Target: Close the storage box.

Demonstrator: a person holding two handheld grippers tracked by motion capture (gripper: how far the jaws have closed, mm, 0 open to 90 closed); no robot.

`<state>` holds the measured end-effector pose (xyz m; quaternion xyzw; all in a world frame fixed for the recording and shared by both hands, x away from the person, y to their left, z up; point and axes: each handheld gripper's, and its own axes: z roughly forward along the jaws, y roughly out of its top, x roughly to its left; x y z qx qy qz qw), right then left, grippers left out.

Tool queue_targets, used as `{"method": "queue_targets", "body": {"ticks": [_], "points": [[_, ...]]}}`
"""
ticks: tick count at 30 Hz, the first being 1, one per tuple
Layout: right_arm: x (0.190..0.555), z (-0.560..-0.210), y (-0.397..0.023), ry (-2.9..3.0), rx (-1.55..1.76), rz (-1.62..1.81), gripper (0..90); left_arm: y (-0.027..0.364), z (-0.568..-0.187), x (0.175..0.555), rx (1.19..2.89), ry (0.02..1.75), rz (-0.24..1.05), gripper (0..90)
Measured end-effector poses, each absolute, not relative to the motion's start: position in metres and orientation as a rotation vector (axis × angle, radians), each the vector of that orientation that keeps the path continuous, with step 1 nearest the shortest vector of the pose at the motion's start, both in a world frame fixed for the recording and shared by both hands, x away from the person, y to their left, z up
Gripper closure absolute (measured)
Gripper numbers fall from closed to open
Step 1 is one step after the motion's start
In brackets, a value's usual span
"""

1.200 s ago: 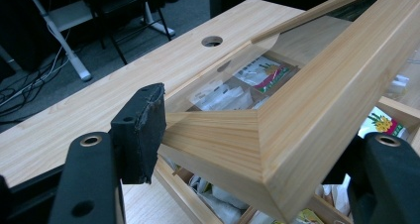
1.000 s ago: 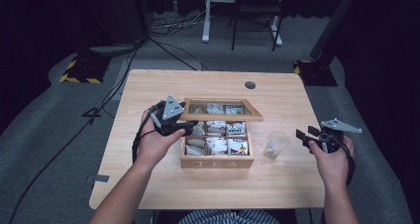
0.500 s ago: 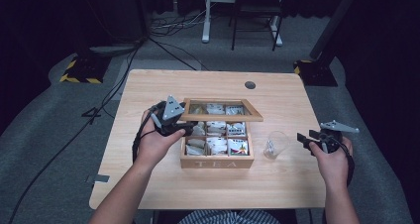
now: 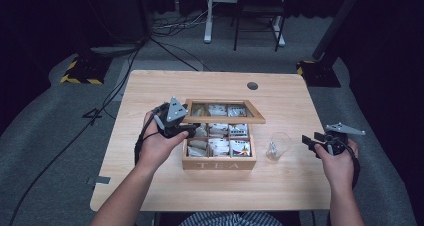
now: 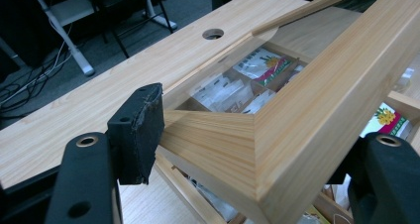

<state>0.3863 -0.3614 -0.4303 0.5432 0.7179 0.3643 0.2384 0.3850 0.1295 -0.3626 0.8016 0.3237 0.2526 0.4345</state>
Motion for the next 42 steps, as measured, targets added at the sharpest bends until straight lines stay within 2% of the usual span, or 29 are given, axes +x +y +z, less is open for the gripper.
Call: {"method": "queue_targets", "body": {"ticks": [7, 15, 20, 42], "points": [[0.388, -0.43, -0.359, 1.971, 1.486, 1.01, 44.5, 0.127, -0.365, 0.382, 2.009, 0.812, 0.652, 33.0], [0.392, -0.427, -0.356, 1.972, 1.469, 1.036, 44.5, 0.126, -0.369, 0.378, 2.006, 0.847, 0.662, 27.2], [0.394, -0.426, -0.354, 1.977, 1.463, 1.043, 44.5, 0.128, -0.371, 0.376, 1.995, 0.934, 0.58, 22.4], [0.404, -0.419, -0.346, 1.983, 1.427, 1.083, 44.5, 0.131, -0.381, 0.366, 2.014, 1.022, 0.512, 25.7]]}}
